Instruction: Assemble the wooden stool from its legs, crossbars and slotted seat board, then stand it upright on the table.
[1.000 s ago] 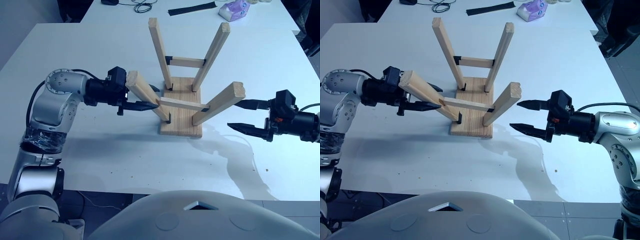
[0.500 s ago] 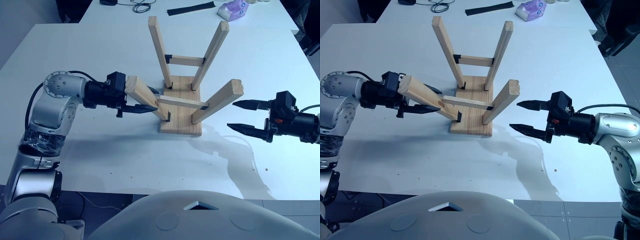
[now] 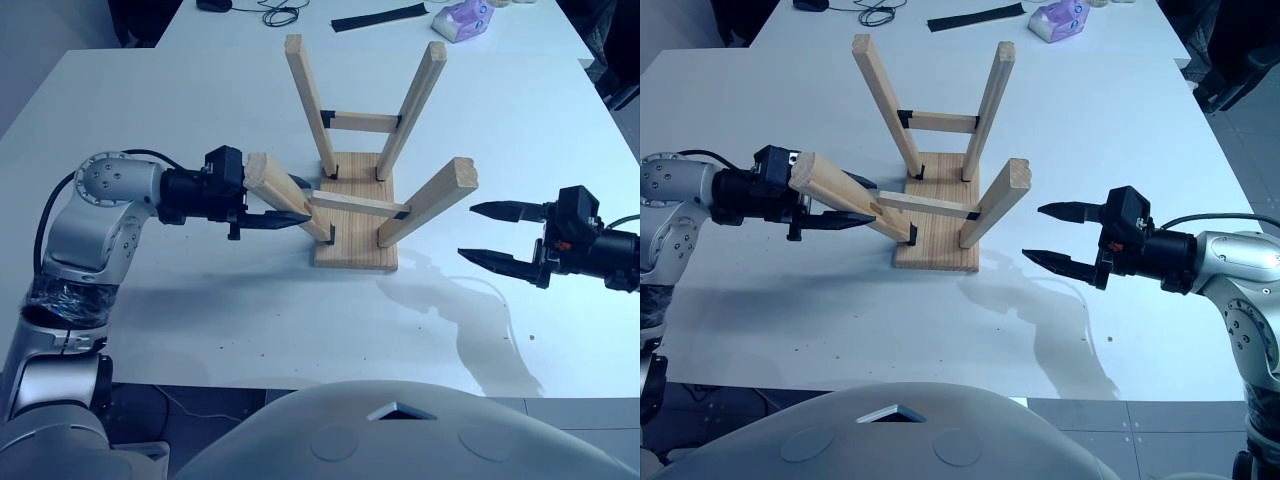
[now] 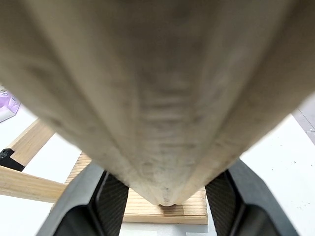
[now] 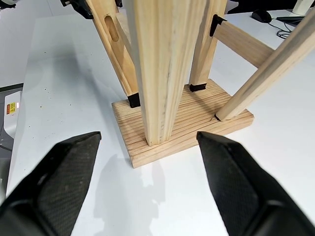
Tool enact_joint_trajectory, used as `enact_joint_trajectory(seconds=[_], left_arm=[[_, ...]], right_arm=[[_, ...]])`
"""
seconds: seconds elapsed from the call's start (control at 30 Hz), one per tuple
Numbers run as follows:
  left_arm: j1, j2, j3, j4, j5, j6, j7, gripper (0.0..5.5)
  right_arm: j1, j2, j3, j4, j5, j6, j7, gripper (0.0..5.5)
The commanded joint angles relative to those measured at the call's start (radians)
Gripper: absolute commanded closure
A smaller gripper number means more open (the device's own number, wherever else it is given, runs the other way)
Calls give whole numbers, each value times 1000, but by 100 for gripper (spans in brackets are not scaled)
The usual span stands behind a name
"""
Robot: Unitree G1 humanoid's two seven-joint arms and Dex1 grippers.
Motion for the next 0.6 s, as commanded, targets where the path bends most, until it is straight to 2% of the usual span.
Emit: enact_joint_trajectory(seconds=[0.03,0.6], left_arm=[[60,54,-65,67,117,78,-4,347],[2,70,-89,174,157,32,-12,347]], right_arm=[[-2,1,-11,-15,4,-6,-14,192],[-39,15,11,-55,58,4,-79,192]])
